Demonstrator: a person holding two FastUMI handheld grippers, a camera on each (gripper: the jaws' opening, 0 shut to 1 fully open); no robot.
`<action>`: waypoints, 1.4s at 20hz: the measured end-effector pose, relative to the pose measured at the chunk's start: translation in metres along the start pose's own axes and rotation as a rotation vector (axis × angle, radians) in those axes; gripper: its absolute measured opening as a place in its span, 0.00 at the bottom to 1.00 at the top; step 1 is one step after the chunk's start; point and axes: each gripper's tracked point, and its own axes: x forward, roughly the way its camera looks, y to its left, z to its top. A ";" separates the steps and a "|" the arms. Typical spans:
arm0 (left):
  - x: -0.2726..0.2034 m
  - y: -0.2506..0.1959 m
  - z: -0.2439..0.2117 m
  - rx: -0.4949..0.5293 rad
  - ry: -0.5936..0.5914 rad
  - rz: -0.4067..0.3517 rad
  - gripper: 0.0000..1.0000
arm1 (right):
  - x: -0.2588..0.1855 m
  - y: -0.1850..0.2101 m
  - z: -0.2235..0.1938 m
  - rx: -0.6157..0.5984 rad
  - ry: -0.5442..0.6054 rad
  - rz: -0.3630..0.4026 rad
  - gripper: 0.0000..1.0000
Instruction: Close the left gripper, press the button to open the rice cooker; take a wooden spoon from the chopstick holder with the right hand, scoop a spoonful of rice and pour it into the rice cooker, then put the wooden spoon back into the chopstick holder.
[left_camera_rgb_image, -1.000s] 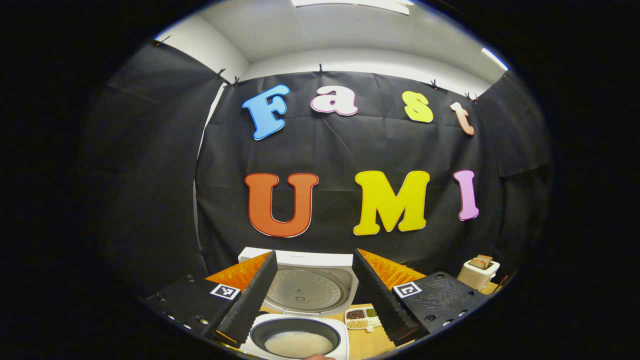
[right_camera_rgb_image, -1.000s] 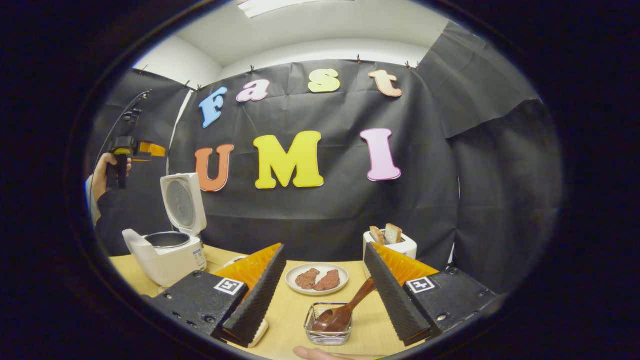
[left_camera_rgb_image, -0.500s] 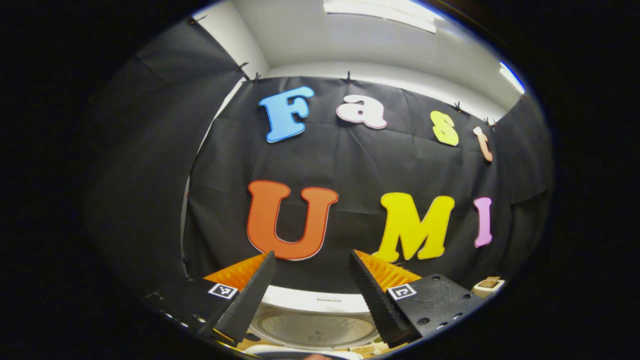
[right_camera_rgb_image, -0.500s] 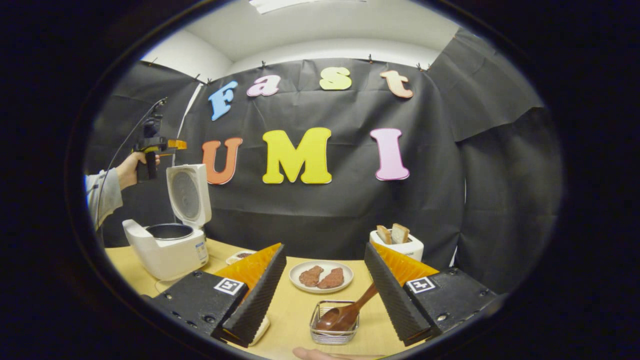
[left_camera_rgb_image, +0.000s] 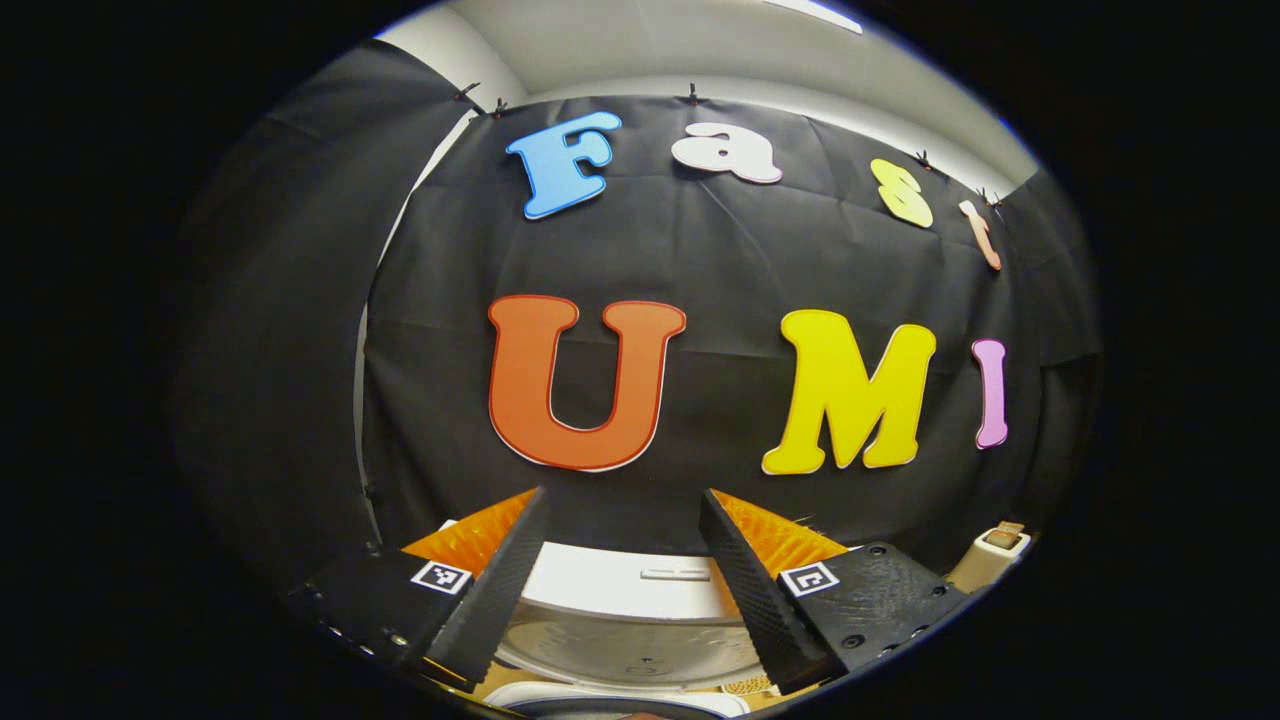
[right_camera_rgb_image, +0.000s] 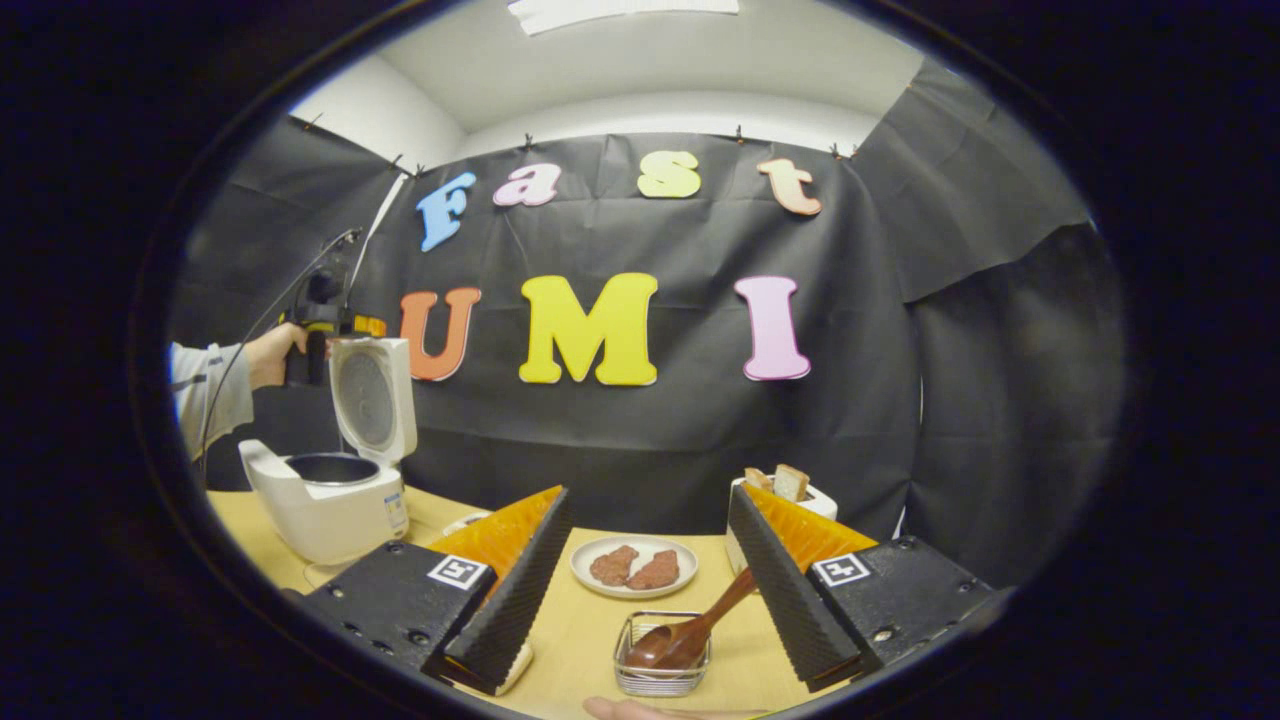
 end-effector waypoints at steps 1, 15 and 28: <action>-0.002 0.000 -0.004 0.037 0.025 0.009 0.97 | -0.002 0.002 0.004 0.012 -0.017 0.005 1.00; -0.067 0.001 -0.011 0.074 0.170 0.001 0.94 | -0.059 0.038 0.022 0.030 0.037 0.056 1.00; -0.180 0.000 -0.130 0.096 0.486 -0.009 0.98 | -0.142 0.084 0.053 0.017 -0.006 0.116 1.00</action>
